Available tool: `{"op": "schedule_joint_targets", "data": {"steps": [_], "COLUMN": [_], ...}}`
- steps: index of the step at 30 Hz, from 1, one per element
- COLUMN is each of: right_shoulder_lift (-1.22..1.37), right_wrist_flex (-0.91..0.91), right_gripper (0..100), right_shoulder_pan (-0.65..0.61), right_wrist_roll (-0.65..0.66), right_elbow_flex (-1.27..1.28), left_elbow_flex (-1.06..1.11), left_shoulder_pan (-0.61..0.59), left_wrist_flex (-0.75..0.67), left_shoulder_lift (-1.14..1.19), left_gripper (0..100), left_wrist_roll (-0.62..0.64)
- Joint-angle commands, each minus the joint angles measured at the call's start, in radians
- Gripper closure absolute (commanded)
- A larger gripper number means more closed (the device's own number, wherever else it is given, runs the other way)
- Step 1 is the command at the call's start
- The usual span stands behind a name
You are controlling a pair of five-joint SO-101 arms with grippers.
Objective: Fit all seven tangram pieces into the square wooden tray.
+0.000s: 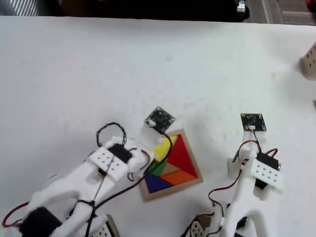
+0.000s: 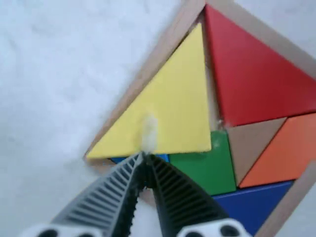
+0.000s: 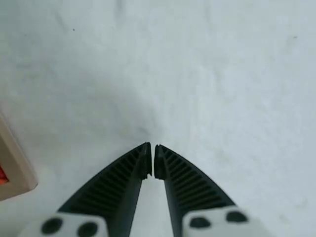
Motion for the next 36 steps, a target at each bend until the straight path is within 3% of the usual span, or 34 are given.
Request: {"op": "schedule_joint_targets", "data": {"steps": [1,13,22,26,30,36], "right_shoulder_lift": [-0.013,-0.013,-0.013,-0.013,-0.013,-0.013], "right_wrist_flex": [-0.008,-0.012,-0.012,-0.012,-0.008,-0.012], "right_gripper": [97.7,97.7,97.7,97.7,97.7,97.7], "right_shoulder_pan": [-0.007,-0.010,-0.010,-0.012,-0.012,-0.013], "right_wrist_roll": [0.005,0.008,0.006,0.006,0.006,0.006], "right_elbow_flex": [-0.005,-0.005,-0.005,-0.005,-0.003,0.003], "left_elbow_flex": [-0.118,-0.161,-0.143,-0.058,-0.063,-0.232], "left_shoulder_pan": [0.022,0.016,0.008,-0.048,-0.085,-0.091], "left_wrist_flex": [-0.012,-0.012,0.137,-0.011,-0.083,-0.127], "left_shoulder_lift": [0.134,0.153,-0.163,-0.268,-0.191,0.113], "left_gripper": [98,98,98,98,98,98], "left_wrist_roll": [-0.006,-0.006,-0.008,0.051,0.084,0.084]}}
